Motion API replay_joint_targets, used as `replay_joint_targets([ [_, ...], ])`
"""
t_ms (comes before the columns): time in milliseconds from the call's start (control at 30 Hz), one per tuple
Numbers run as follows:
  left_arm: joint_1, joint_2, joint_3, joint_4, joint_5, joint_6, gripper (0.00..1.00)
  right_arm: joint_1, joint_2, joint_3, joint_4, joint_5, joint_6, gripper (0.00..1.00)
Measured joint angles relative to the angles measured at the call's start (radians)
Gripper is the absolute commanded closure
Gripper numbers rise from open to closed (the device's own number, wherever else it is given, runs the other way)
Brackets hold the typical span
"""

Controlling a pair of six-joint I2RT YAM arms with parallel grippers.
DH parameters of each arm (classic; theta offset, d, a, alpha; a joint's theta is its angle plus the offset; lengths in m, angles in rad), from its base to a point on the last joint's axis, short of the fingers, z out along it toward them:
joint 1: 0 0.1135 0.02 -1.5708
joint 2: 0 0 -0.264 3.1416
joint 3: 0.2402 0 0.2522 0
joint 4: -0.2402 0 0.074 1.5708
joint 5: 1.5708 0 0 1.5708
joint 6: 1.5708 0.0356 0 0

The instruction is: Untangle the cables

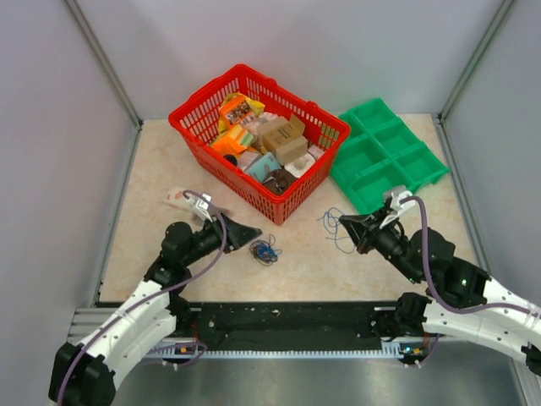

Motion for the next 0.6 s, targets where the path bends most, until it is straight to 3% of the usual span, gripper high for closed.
replay_joint_targets([
  [167, -0.037, -0.042, 0.088, 0.010, 0.088, 0.030, 0.34, 0.000, 0.017, 0.000, 0.007, -0.079, 0.020, 1.00],
  [433, -0.375, 0.108, 0.313, 0.016, 0.021, 0.138, 0.35, 0.000, 0.041, -0.011, 0.078, -0.236, 0.049, 1.00],
  [533, -0.445, 0.227, 0.371, 0.032, -0.019, 0.159, 0.40, 0.000, 0.056, -0.016, 0.105, -0.278, 0.071, 1.00],
  [600, -0.466, 0.301, 0.399, 0.022, -0.047, 0.164, 0.49, 0.000, 0.060, -0.031, 0.125, -0.306, 0.087, 1.00],
])
